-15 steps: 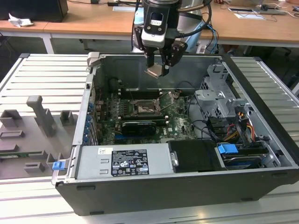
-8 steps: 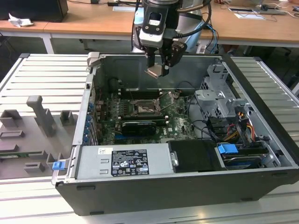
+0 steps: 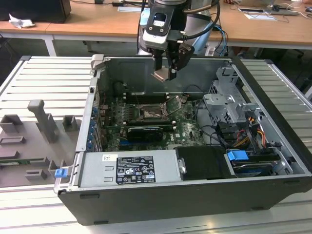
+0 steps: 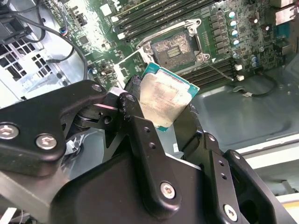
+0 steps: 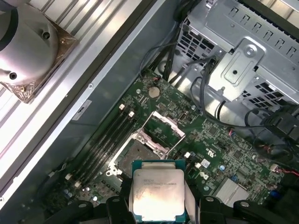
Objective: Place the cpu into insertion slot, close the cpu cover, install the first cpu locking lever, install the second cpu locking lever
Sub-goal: 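Place the cpu into insertion slot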
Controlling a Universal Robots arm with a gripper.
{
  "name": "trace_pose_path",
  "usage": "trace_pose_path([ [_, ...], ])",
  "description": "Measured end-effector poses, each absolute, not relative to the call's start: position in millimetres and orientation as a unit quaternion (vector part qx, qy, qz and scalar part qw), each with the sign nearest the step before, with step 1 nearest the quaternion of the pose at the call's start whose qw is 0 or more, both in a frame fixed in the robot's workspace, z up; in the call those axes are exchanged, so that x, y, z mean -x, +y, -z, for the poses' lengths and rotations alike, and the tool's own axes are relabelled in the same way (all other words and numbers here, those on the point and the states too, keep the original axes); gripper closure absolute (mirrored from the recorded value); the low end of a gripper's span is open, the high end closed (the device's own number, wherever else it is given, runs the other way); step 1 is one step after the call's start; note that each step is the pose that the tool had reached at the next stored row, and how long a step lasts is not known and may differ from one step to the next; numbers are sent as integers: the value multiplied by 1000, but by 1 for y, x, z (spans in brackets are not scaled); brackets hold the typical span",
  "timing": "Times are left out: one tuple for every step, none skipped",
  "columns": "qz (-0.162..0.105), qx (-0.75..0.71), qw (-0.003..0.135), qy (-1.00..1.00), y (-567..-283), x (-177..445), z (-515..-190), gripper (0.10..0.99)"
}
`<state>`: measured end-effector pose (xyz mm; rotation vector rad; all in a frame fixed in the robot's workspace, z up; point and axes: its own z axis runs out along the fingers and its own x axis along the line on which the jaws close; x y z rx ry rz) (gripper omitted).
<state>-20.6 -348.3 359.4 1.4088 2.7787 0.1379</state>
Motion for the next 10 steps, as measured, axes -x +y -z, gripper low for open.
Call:
trace_pose_path([
  [-44,-456,12,889,-348,21,-359,557],
  [-44,-462,12,886,-348,21,-359,557],
  [-44,-465,12,884,-348,21,-359,557],
  [-44,-468,12,882,-348,21,-359,557],
  [-44,-472,13,880,-348,21,-359,557],
  [-44,-474,13,880,-348,21,-359,557],
  [-44,-475,13,879,-348,21,-359,557],
  [-44,-477,13,878,-348,21,-359,557],
  [-44,-478,13,877,-348,21,-359,557],
  [-44,-480,13,876,-348,21,-359,557],
])
